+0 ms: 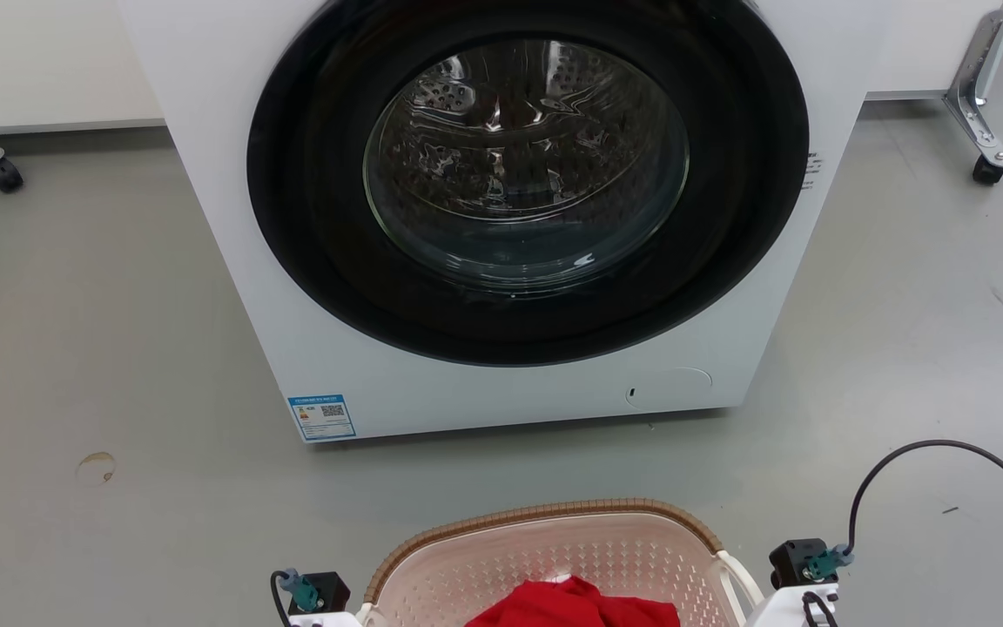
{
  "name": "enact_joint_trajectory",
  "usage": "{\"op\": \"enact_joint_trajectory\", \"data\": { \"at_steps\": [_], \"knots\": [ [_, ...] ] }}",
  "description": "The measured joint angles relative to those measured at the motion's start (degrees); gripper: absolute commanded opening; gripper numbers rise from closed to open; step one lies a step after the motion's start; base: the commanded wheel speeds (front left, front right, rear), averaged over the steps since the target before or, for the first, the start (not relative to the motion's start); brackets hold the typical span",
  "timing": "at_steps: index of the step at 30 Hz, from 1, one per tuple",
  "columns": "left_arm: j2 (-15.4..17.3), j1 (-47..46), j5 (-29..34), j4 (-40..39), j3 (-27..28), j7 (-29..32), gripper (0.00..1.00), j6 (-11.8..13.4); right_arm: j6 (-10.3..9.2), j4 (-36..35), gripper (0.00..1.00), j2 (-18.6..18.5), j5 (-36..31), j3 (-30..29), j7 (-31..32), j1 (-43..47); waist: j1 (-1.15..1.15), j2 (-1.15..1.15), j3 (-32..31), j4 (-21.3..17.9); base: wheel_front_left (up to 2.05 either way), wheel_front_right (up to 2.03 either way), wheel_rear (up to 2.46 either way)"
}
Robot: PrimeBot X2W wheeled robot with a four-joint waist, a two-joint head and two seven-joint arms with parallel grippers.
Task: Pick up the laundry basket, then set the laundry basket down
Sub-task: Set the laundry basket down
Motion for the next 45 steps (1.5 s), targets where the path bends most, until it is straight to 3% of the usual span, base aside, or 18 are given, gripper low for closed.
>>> {"op": "enact_joint_trajectory", "data": {
  "at_steps": [25, 45],
  "knots": [
    [-0.2, -2.9, -0.5, 0.0, -0.9, -2.3, 0.00, 0.8, 0.00, 0.3, 0.00, 0.0, -3.2, -3.2, -2.0, -2.2, 0.00, 0.00, 4.6, 0.4, 0.00, 0.00, 0.00],
    [-0.6, -9.8, -0.2, 0.0, -2.0, -8.0, 0.00, 2.0, 0.00, 0.7, 0.00, -0.4, -9.1, -9.0, -5.6, -8.7, 0.00, 0.00, 15.2, 0.5, 0.00, 0.00, 0.00]
  ]
}}
